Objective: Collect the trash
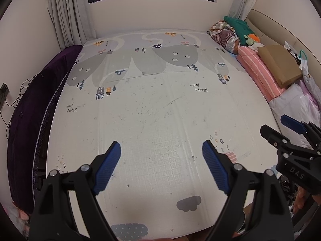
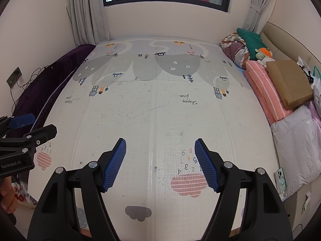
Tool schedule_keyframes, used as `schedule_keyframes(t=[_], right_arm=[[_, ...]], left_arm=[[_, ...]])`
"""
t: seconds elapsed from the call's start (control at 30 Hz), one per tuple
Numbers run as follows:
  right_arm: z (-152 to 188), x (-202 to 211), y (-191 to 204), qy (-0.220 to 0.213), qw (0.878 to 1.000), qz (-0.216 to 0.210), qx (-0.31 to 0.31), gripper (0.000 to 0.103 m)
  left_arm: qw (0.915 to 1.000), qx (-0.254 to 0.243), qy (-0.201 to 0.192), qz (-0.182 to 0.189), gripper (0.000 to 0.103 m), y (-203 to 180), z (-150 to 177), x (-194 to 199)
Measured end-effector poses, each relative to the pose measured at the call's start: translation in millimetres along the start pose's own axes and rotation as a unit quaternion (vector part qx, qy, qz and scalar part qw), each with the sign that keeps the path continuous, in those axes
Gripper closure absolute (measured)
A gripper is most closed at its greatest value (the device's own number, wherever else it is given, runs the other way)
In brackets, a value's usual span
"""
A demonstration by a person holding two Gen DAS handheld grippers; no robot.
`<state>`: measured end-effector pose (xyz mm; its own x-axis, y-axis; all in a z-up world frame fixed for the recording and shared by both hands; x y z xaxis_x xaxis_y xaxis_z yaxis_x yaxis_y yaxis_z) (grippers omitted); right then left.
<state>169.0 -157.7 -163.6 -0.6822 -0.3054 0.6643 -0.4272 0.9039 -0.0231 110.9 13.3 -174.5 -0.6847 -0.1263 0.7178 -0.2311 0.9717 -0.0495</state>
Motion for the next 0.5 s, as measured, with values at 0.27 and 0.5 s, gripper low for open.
schedule_keyframes(t=[0.27,0.5], right_arm=[[-2.5,-0.4,-0.6,-0.001,1.0,0.0,0.0,0.035],[-5.1,-0.5,-1.5,-0.002,1.0,0.002,0.003,0.034]], left_arm=[[1.0,-0.003,-0.003,-0.002,0.018,-3.0,-3.1,-0.6],[0.9999,-0.01,-0.013,-0.004,0.015,-6.7,-7.7,3.0]])
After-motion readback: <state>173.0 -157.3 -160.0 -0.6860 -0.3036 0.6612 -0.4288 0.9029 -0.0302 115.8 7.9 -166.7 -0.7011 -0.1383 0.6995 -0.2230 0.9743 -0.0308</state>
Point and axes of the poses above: each gripper's, at about its wrist camera, not at the fingertips, and x roughly against the way its jaws point, y to its left, z to its underside, the point moved 10 cm from there along -x, roughly the way its jaws point, and after that the axes turned 11 degrees about -y, right-handed, at the moved point
